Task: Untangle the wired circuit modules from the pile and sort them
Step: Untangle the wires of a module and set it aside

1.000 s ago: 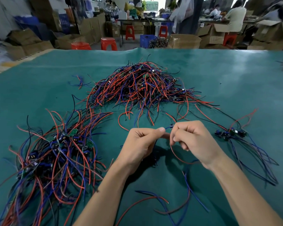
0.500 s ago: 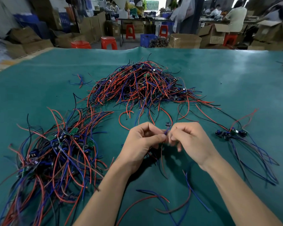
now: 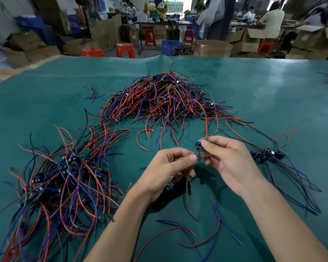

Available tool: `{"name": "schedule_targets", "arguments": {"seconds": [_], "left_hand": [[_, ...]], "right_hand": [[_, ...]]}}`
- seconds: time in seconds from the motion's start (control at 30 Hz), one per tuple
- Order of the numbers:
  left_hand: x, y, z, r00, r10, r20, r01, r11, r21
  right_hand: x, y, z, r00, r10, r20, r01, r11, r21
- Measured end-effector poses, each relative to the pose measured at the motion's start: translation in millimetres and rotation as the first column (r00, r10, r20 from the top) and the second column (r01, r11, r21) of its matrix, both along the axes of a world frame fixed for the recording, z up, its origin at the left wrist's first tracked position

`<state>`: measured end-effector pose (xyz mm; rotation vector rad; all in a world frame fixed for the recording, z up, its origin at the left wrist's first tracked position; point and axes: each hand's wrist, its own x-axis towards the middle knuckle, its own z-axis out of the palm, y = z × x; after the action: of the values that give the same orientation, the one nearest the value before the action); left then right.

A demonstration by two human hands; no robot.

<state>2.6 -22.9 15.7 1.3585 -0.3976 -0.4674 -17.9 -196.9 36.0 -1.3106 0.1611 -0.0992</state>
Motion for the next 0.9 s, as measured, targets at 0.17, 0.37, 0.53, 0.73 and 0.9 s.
{"name": "schedule_targets", "arguments": {"seconds": [0.17,0.37,0.53,0.73,0.9], "left_hand": [[2,-2,-3,0.998,0.06,0.031,-0.06,0.998,-0.002],[4,-1,-5,0.995,0.089,0.044,-0.09,0.996,0.023],[4,-2,-8,0.995,0.06,0.075,-0.063,0.997,0.04],[6,-1,-6,0.986,0.167,0.003,-0.166,0.981,-0.096],[6,-3,-6,0.98,0.196,-0.026,-0.198,0.974,-0.11]], "right_hand": [[-1,4,-5,0.999,-0.023,0.035,0.027,0.991,-0.13],[5,-5,-7,0.953,-0.259,0.156,0.299,0.885,-0.356],[11,-29,-5,0.866,-0.463,0.188,0.499,0.822,-0.275],[11,-41,1,0.718,-0.695,0.042,0.696,0.718,0.006],[3,13,-4,0.991,-0.132,-0.002,0.129,0.971,-0.201]]}}
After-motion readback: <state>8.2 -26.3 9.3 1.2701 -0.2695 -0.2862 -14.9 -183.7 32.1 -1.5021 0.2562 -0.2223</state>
